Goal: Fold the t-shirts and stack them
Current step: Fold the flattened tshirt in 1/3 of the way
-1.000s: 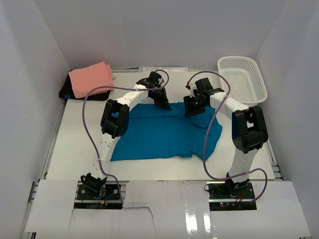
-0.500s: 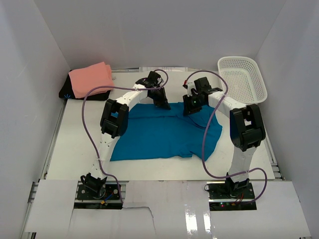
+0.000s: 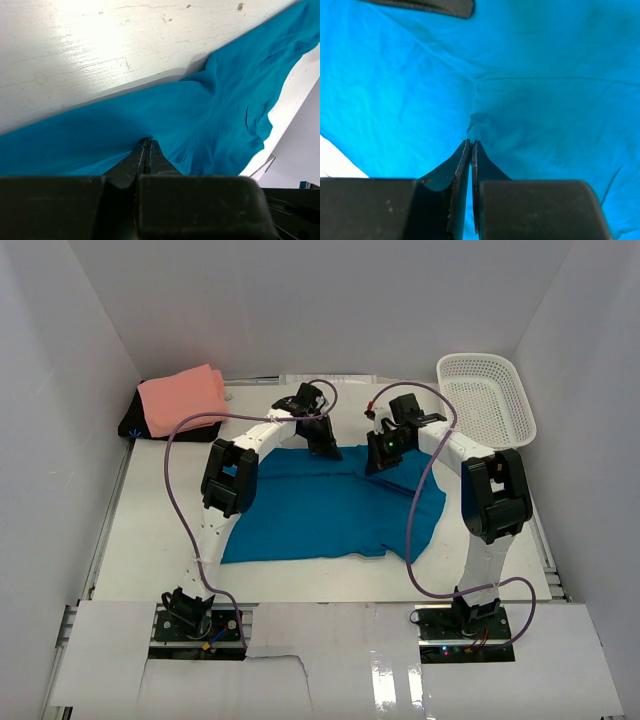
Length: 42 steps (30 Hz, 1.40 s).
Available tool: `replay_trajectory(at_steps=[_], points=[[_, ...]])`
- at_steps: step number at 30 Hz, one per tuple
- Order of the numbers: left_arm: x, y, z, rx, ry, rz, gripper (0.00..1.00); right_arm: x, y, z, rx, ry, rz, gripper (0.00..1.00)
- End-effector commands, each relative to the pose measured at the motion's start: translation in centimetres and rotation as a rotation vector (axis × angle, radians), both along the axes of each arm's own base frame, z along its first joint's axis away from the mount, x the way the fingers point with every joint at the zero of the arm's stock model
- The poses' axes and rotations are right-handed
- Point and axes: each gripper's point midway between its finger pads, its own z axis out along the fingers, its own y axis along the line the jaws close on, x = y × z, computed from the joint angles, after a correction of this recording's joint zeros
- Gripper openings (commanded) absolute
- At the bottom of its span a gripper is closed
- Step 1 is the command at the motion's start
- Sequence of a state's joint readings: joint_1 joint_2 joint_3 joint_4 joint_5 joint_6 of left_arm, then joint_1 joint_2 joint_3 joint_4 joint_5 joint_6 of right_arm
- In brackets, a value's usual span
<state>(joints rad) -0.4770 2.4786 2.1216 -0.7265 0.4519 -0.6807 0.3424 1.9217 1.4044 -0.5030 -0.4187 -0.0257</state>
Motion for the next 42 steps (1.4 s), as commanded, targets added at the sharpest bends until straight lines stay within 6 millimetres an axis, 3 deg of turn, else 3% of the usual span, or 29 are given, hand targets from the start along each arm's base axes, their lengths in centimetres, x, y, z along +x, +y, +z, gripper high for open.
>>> replay_trajectory(at_steps=[1,11,13,14,15,17,22,26,28,29,32,33,38,42], points=[[0.6,-0.1,3.6,-0.027,-0.067,-0.002,0.02,-1.2,0.4,1.4,0.035,0.032,0.008,0.08],[0.6,-0.2,3.7,-0.034,-0.06,0.0,0.02,-5.8,0.2,-1.3,0.045,0.231,0.011,0.16],[0.6,-0.2,3.8,-0.035,-0.063,0.0,0.02,-6.4,0.1,-2.2,0.033,0.269,-0.003,0.25],[0.5,-0.1,3.9,-0.034,-0.061,0.0,0.02,-6.4,0.0,-2.3,0.028,0.272,-0.01,0.36],[0.4,0.0,3.8,-0.029,-0.06,-0.001,0.02,-6.1,0.1,-2.1,0.029,0.257,-0.021,0.61],[0.4,0.2,3.8,-0.024,-0.063,0.0,0.02,-5.5,0.2,-1.3,0.045,0.22,-0.034,0.64],[0.3,0.8,4.4,-0.013,-0.068,0.004,0.02,-1.7,-0.3,3.7,0.112,0.06,-0.142,0.72],[0.5,2.2,5.3,0.005,-0.071,0.039,0.02,2.3,-2.4,5.9,0.041,-0.062,-0.268,0.7],[0.6,3.7,5.6,0.018,-0.064,0.077,0.02,4.5,-3.4,5.8,0.0,-0.092,-0.331,0.54],[0.6,4.2,5.6,0.022,-0.061,0.09,0.02,5.0,-3.7,4.8,-0.02,-0.07,-0.351,0.39],[0.5,5.6,6.0,0.022,-0.061,0.11,0.02,7.3,-5.1,3.4,-0.091,-0.072,-0.428,0.09],[0.7,6.2,6.4,0.021,-0.065,0.119,0.02,8.1,-6.2,3.1,-0.13,-0.083,-0.47,0.08],[0.9,7.1,6.7,0.02,-0.069,0.126,0.02,10.9,-7.8,1.3,-0.193,-0.093,-0.54,0.08],[1.0,7.9,6.8,0.024,-0.073,0.138,0.02,11.6,-10.2,-0.3,-0.281,-0.084,-0.619,0.08]])
